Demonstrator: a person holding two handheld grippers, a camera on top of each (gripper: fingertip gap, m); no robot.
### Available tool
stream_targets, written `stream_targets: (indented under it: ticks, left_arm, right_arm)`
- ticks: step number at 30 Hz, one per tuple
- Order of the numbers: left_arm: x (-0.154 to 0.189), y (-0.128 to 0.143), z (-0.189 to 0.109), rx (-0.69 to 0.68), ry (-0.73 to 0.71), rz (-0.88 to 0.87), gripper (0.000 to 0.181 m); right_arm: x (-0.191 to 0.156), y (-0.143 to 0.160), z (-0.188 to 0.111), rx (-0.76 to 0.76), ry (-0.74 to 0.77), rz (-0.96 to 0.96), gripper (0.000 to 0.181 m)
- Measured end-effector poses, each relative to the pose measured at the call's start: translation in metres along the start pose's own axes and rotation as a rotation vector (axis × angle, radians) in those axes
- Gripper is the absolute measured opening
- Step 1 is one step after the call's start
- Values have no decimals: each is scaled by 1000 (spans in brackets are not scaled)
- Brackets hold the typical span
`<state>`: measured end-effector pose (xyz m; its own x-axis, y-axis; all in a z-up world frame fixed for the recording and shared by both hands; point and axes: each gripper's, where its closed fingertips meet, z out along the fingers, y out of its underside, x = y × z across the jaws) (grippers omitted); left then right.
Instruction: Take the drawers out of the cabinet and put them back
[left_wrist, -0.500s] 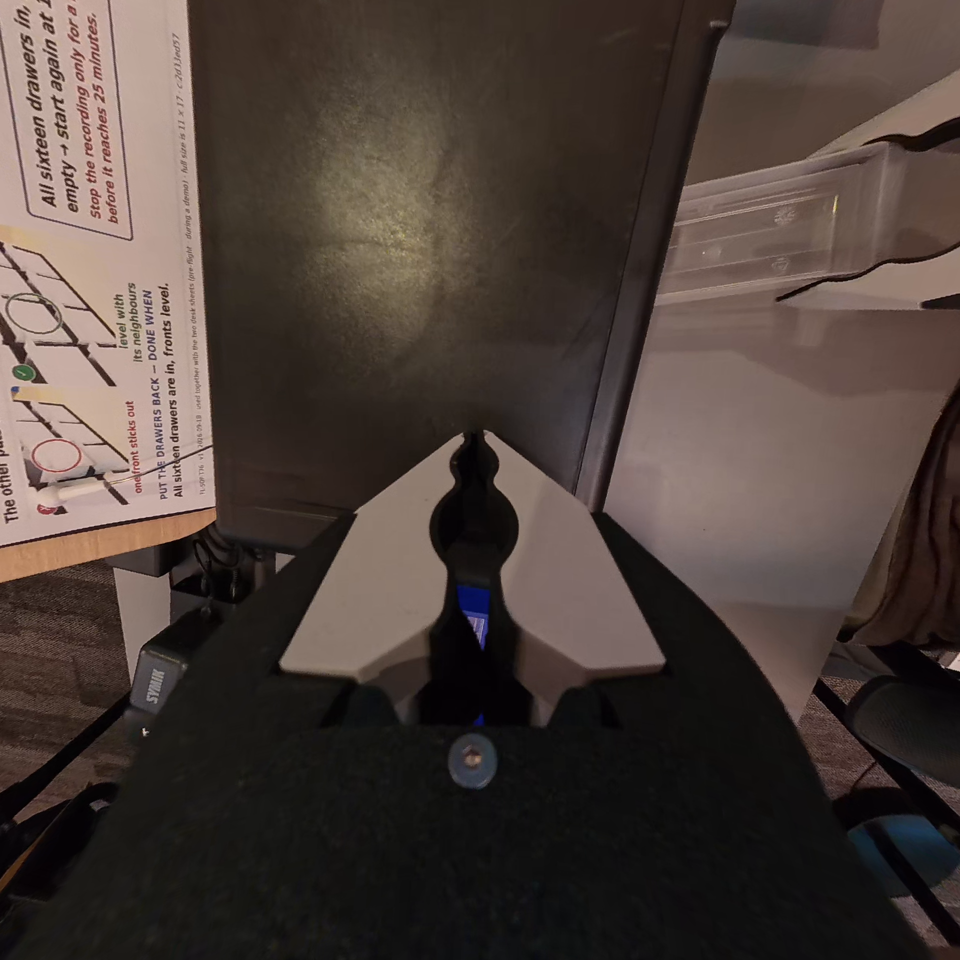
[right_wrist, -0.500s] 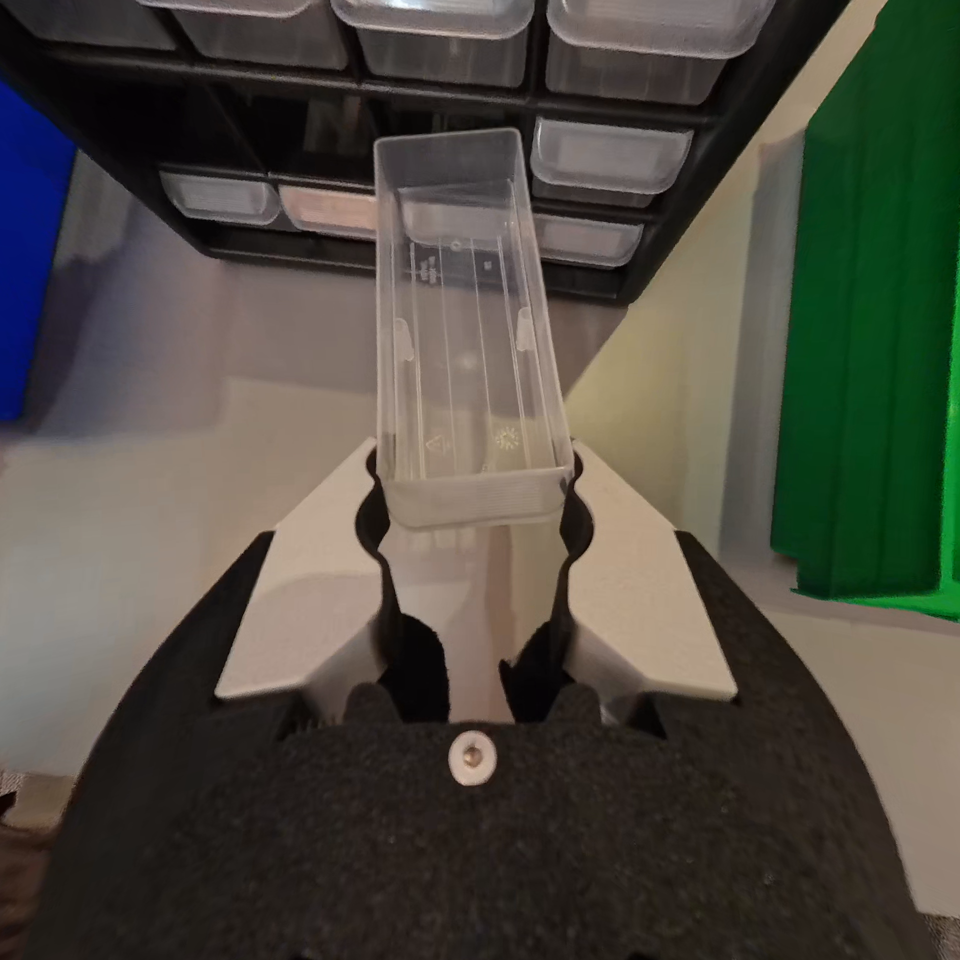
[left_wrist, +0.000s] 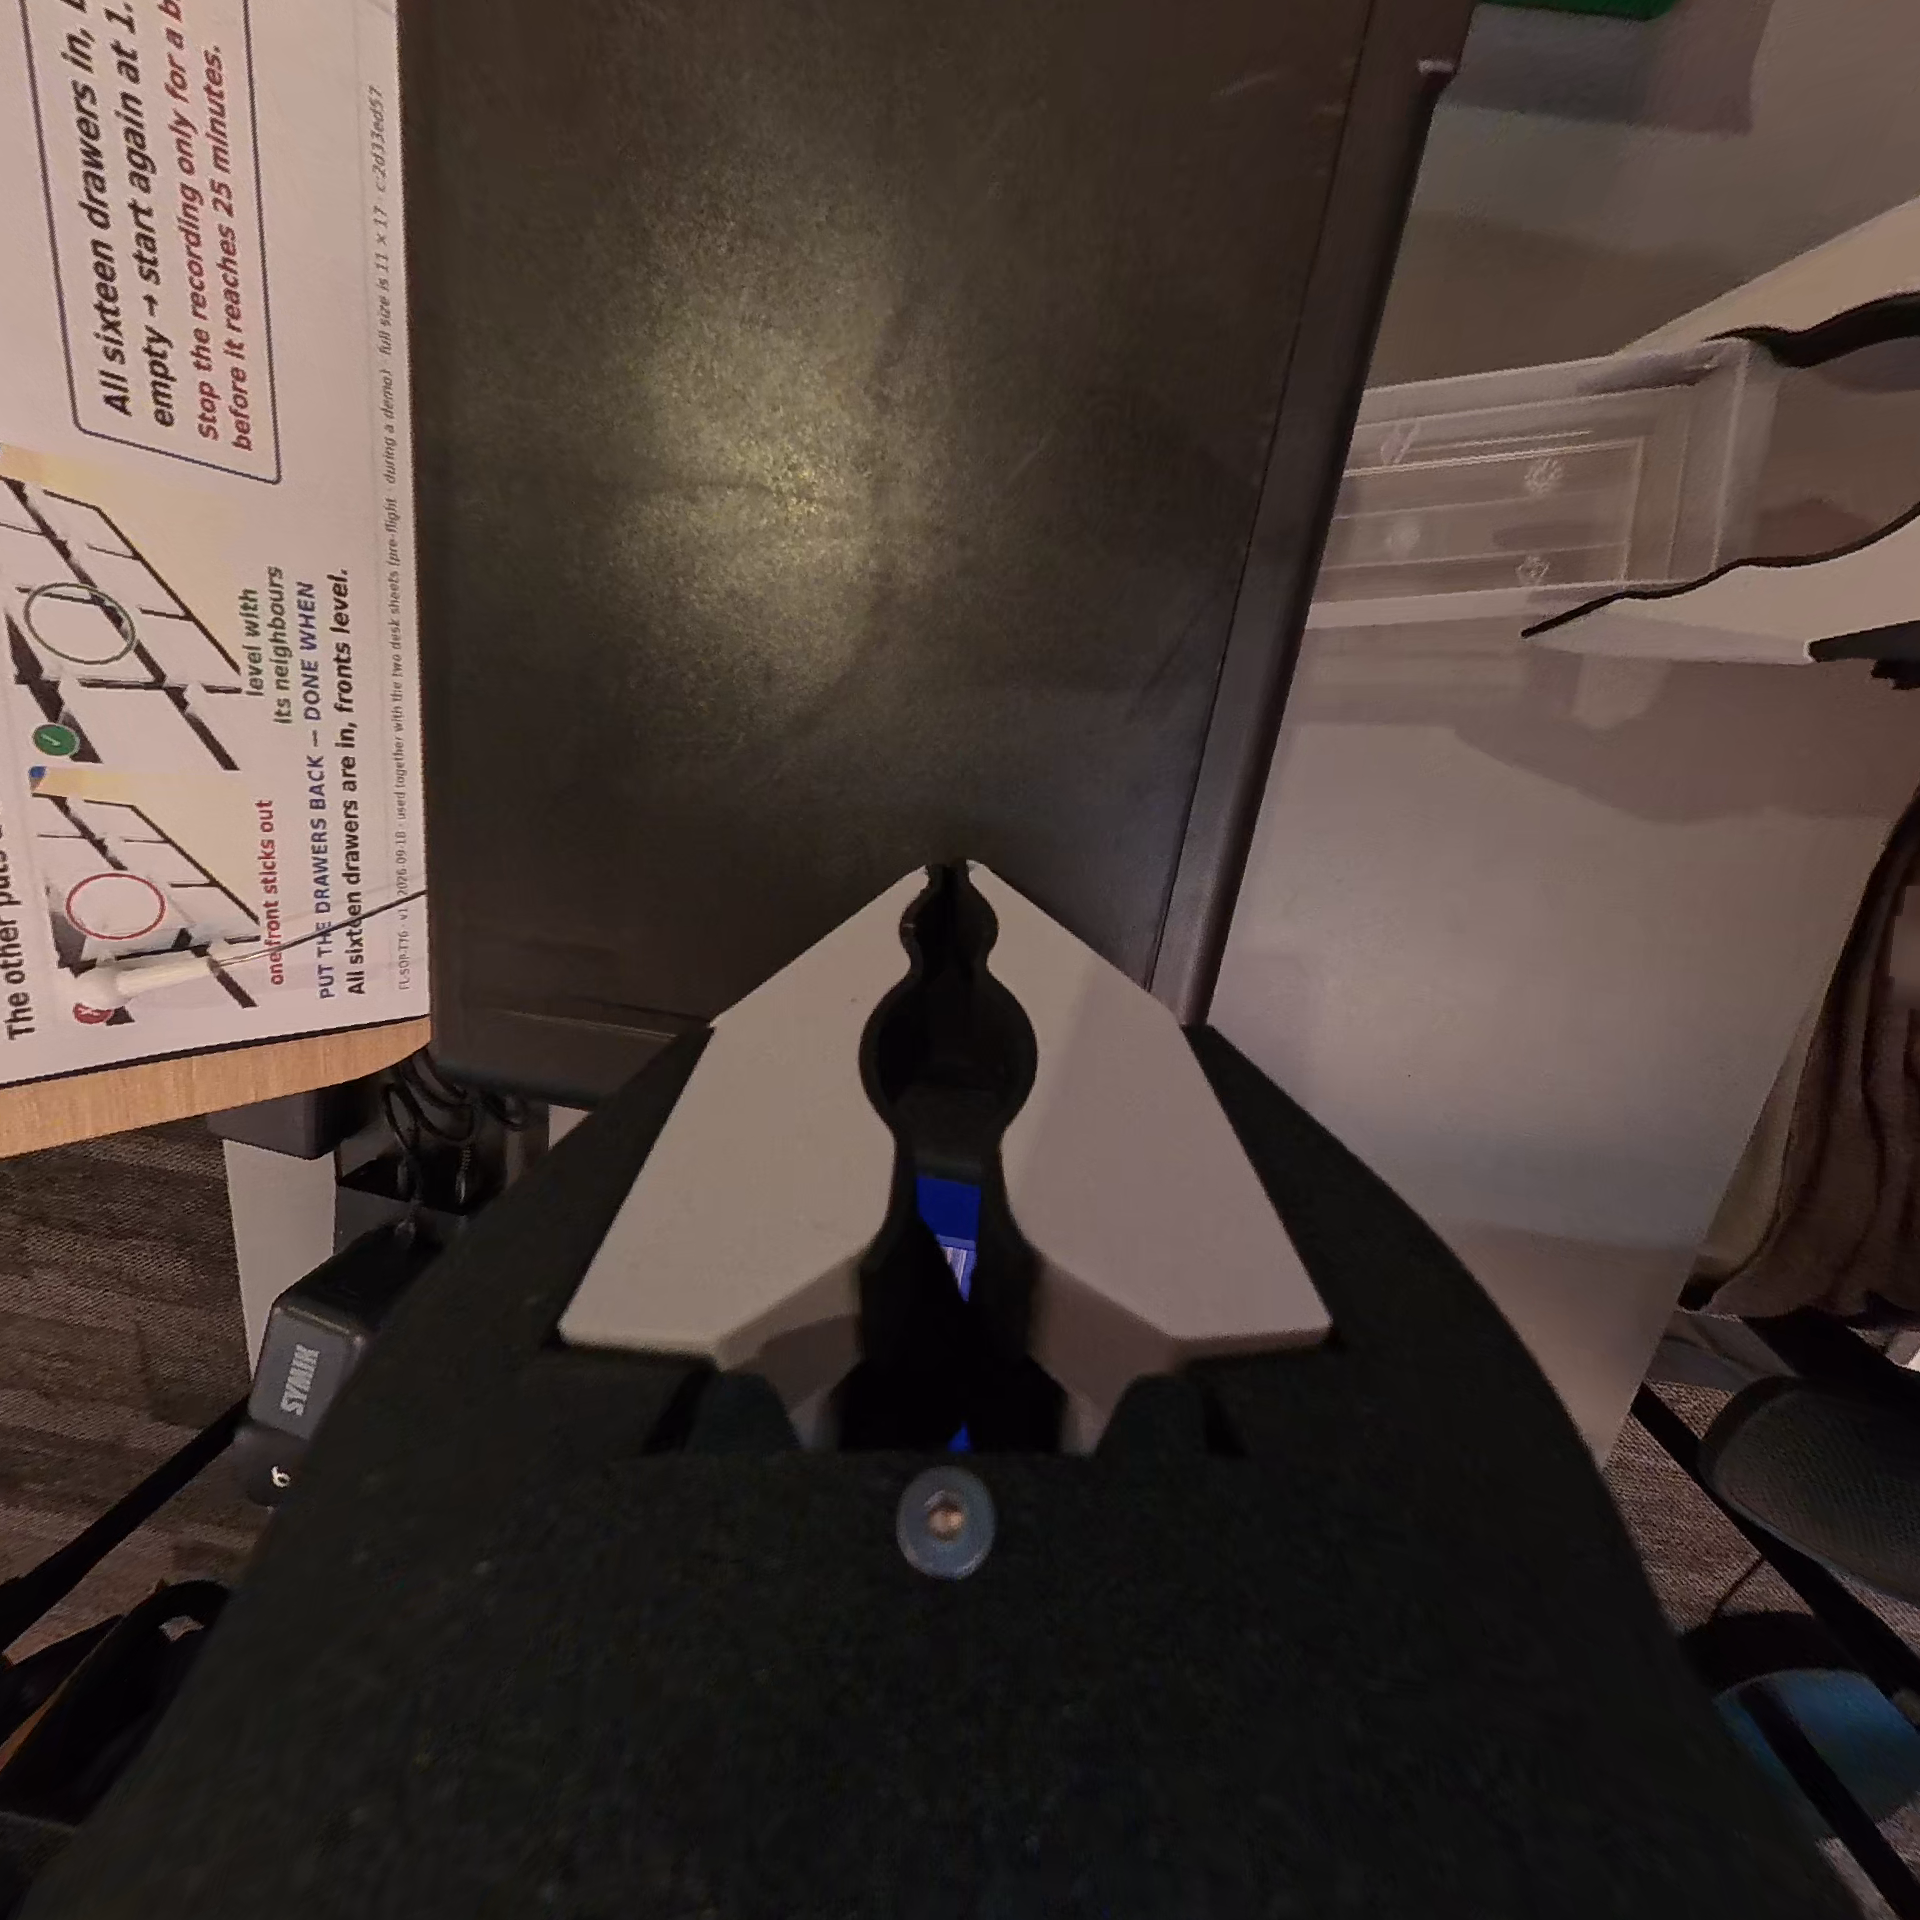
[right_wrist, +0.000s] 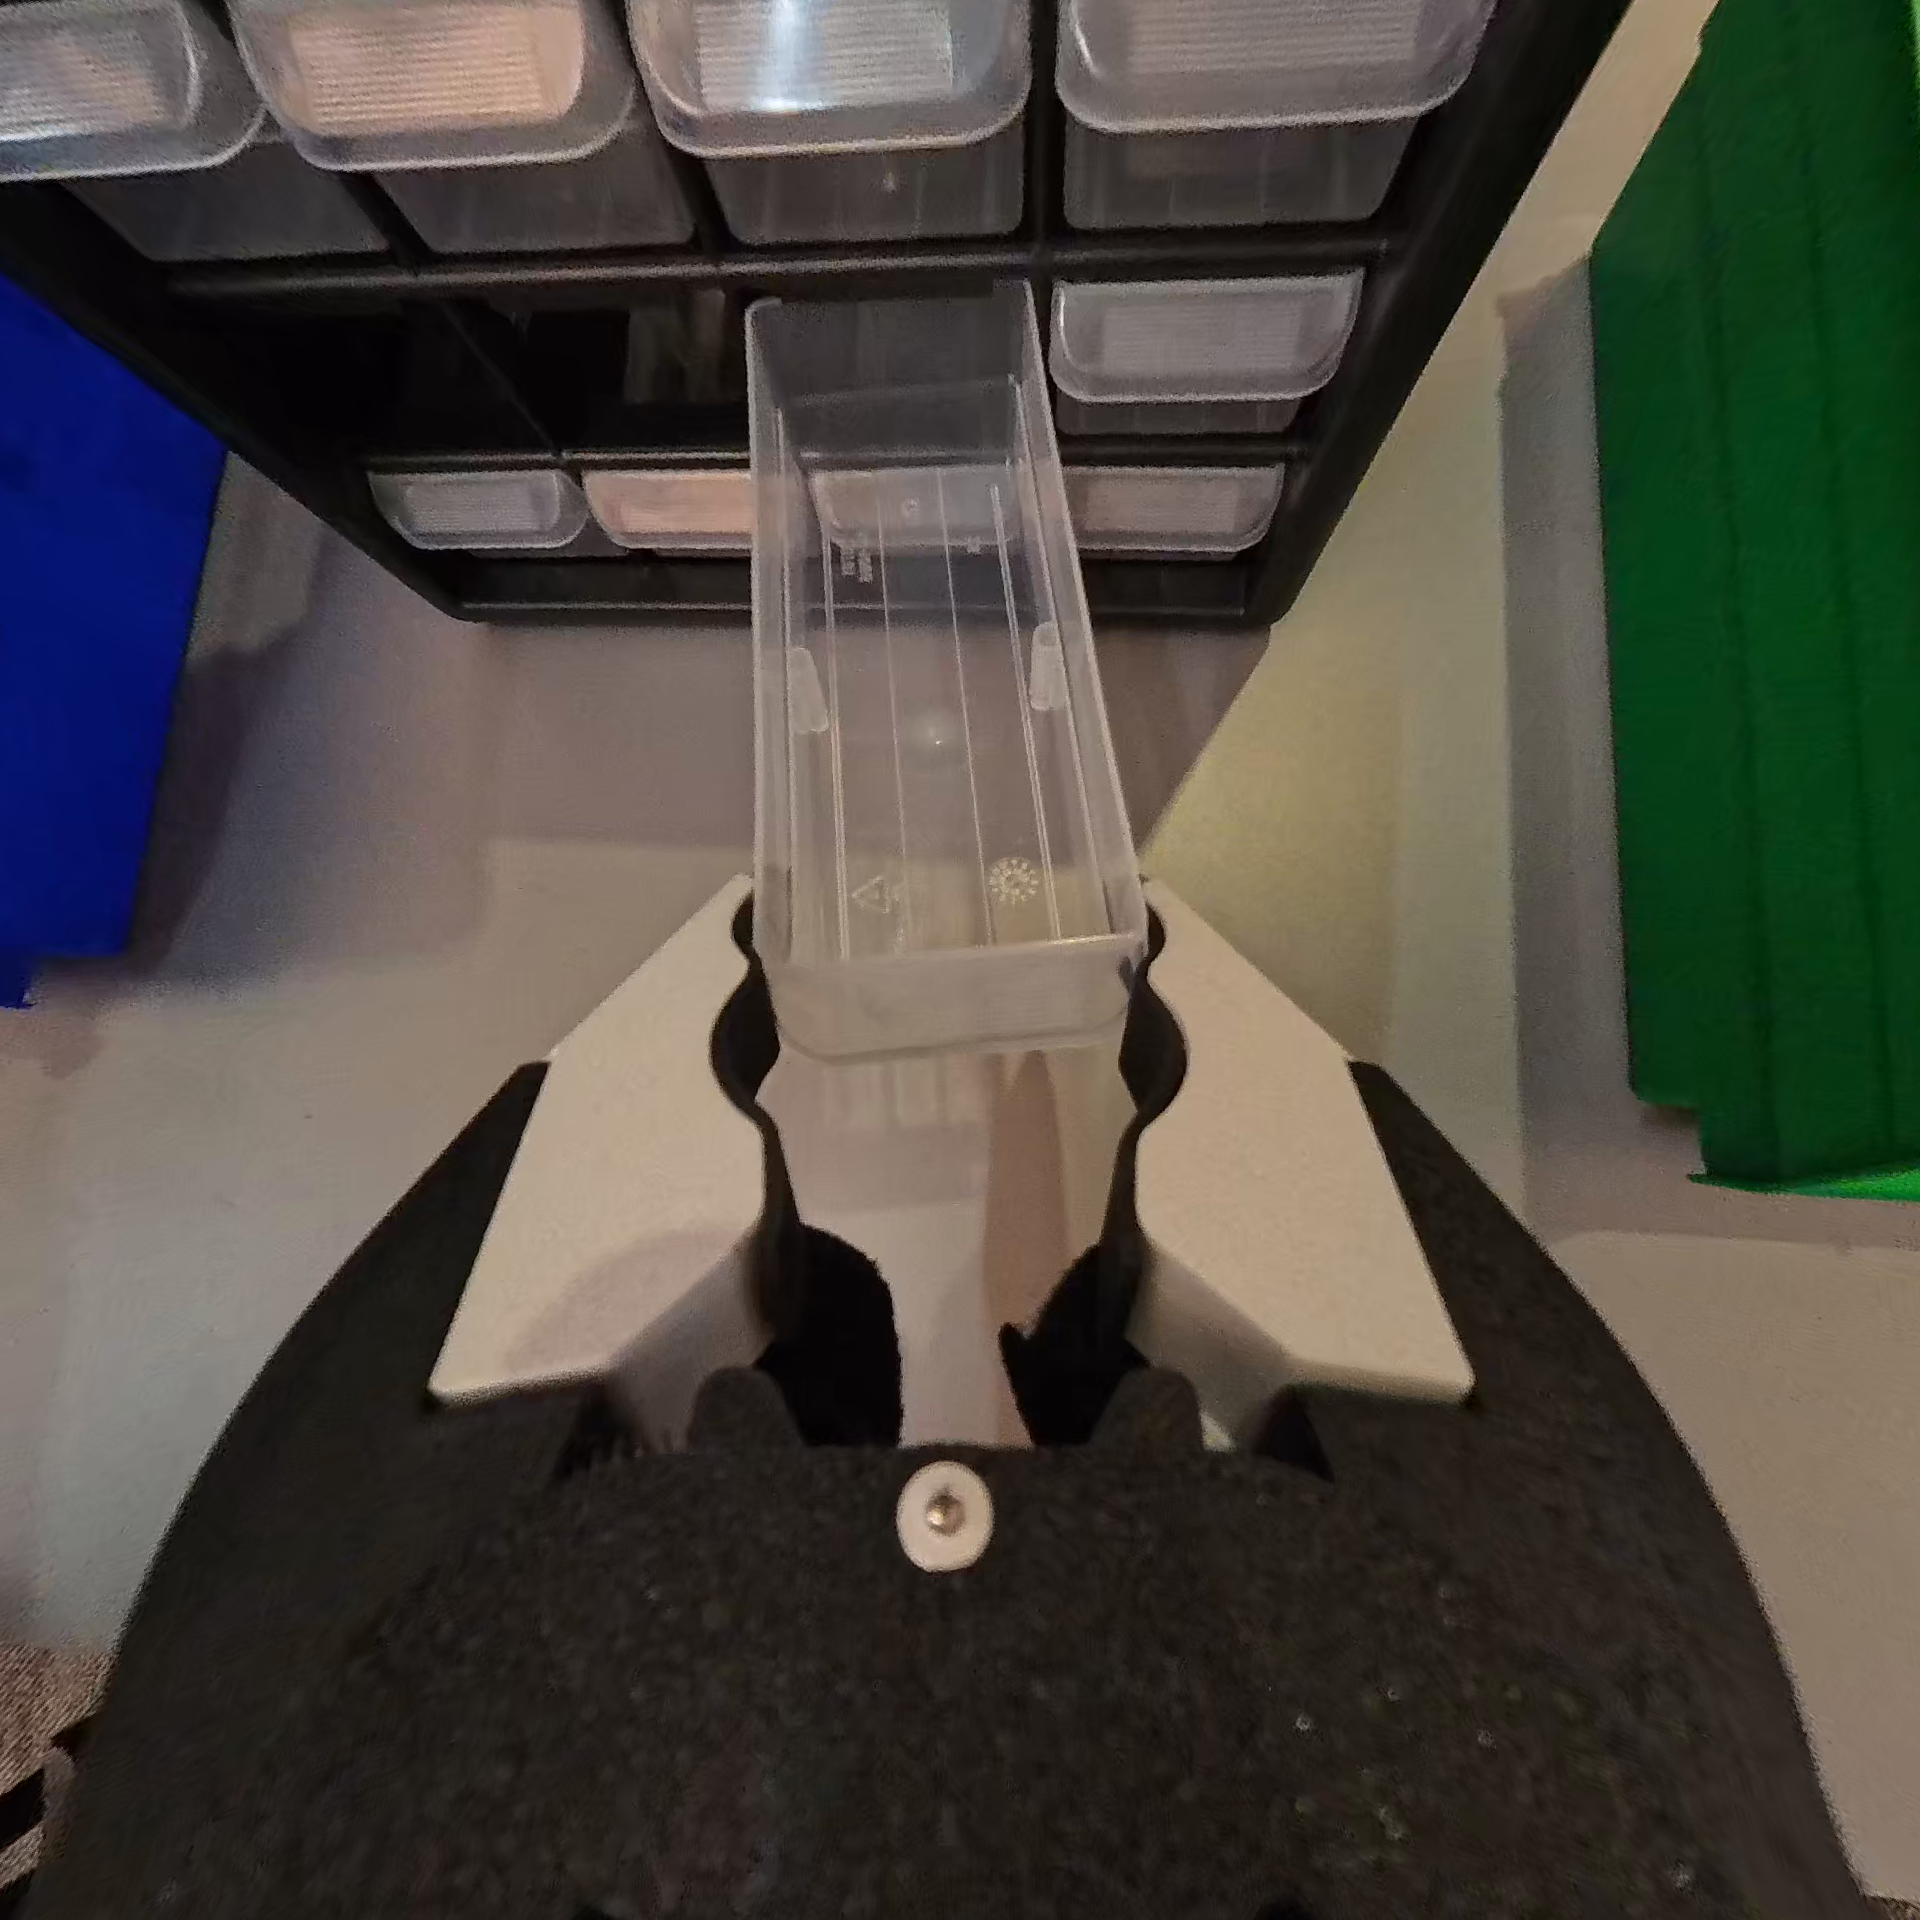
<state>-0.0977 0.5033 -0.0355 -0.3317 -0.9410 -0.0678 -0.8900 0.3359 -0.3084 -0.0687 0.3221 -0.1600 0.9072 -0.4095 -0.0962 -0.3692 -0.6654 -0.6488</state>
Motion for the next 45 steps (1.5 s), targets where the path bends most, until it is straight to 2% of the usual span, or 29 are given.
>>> stream_targets:
  ticks: [5,16,19,26,30,33,35,38,40,42,45]
  left_arm:
    - [0,0,0,5,5,-2,0]
    - [0,0,0,5,6,-7,0]
    - [0,0,0,3,4,-9,0]
    - [0,0,0,3,11,-18,0]
    - [0,0,1,-6,12,-16,0]
    - [0,0,1,-11,5,-13,0]
    - [0,0,1,-15,0,-6,0]
    - [0,0,1,-20,-3,-8,0]
    - [0,0,1,-16,0,-16,0]
    - [0,0,1,-8,3,-24,0]
    - [0,0,1,-3,6,-26,0]
  right_arm:
    - [-2,-4,2,34,8,16,66]
    - [-5,-16,28,181,48,3,66]
    - [-21,-18,38,185,-33,38,66]
    - [-21,-51,60,302,-60,11,67]
    - [-21,-64,60,434,-70,-80,77]
    - [-19,-55,48,494,-37,-156,88]
    - [-20,-42,38,520,-27,-156,79]
    - [-24,-34,26,590,-14,-148,44]
    - [-17,-36,29,604,68,-200,18]
    - [-11,-40,39,600,125,-215,15]
    - [-10,-52,49,623,120,-184,16]
